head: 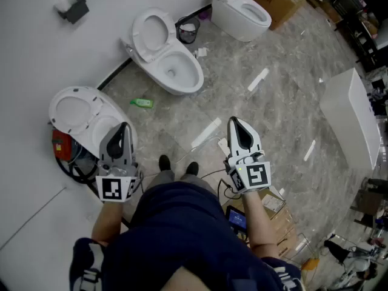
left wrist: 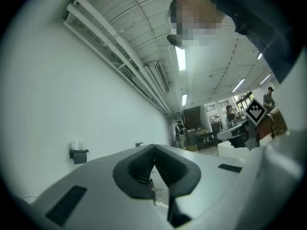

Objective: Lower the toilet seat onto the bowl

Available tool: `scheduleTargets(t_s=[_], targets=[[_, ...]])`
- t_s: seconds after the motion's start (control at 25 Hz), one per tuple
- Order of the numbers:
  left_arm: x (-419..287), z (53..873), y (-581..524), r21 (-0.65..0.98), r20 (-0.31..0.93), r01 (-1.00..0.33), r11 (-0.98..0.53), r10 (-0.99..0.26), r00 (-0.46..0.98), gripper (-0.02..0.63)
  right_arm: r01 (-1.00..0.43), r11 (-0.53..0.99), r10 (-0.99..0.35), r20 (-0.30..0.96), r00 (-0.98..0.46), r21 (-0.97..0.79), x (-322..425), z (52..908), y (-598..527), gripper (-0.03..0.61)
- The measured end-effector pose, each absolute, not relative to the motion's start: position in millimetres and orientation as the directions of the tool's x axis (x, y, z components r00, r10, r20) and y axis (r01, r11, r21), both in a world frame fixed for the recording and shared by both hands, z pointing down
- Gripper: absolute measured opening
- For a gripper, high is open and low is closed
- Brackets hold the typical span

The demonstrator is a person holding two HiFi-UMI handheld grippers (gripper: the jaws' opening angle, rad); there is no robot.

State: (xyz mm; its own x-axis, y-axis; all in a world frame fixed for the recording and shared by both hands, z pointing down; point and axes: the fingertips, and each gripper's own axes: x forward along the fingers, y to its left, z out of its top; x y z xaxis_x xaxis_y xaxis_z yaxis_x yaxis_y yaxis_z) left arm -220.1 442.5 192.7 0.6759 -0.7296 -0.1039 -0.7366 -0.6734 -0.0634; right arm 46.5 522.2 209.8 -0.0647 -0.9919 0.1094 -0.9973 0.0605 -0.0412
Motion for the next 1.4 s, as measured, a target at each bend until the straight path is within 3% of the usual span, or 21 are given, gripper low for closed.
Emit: scheduleTargets(t_s=[1.2,1.4], targets=[[-217.5,195.2,442.3,-0.078,-0.096,-0.737,-0.672,-0.73,0.676,0.025,-0.994,0.102,-0.99,0.098,-0.098,0.033,38.8,215.4,516.7,0.02],[-220.1,196.1,439.2,-0.079,-0.087,-0.738,-0.67,-0.733,0.675,0.025,-0.991,0.127,-0.987,0.103,-0.123,0.034,35.9,218.7,512.1,0.082]])
